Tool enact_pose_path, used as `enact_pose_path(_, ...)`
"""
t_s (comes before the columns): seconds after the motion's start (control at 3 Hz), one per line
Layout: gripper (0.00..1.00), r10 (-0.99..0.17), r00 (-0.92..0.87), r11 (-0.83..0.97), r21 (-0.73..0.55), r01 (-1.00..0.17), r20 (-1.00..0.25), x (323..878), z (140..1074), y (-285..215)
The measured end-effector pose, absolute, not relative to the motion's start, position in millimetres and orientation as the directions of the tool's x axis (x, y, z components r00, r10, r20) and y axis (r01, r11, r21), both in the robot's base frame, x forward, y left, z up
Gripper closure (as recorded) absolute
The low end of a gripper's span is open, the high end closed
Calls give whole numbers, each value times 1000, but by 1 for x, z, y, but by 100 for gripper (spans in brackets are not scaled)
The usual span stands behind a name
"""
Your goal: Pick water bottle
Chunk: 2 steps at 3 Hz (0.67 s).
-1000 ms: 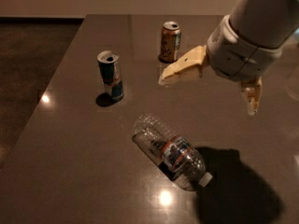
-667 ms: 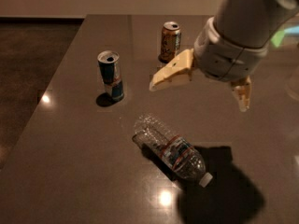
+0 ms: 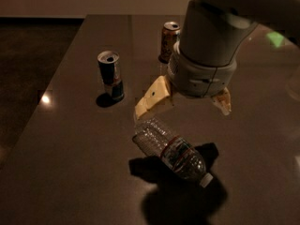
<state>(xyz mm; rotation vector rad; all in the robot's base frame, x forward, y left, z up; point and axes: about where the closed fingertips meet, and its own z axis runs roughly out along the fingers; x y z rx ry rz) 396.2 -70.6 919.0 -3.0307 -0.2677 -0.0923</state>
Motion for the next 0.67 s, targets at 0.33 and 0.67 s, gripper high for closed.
enact_pose_path(0.33,0,276,960,-959,-61,278,36,385,902,-65)
enact_pose_path(0.67,0,344,939,-938,-39,344,-1,376,885,-62)
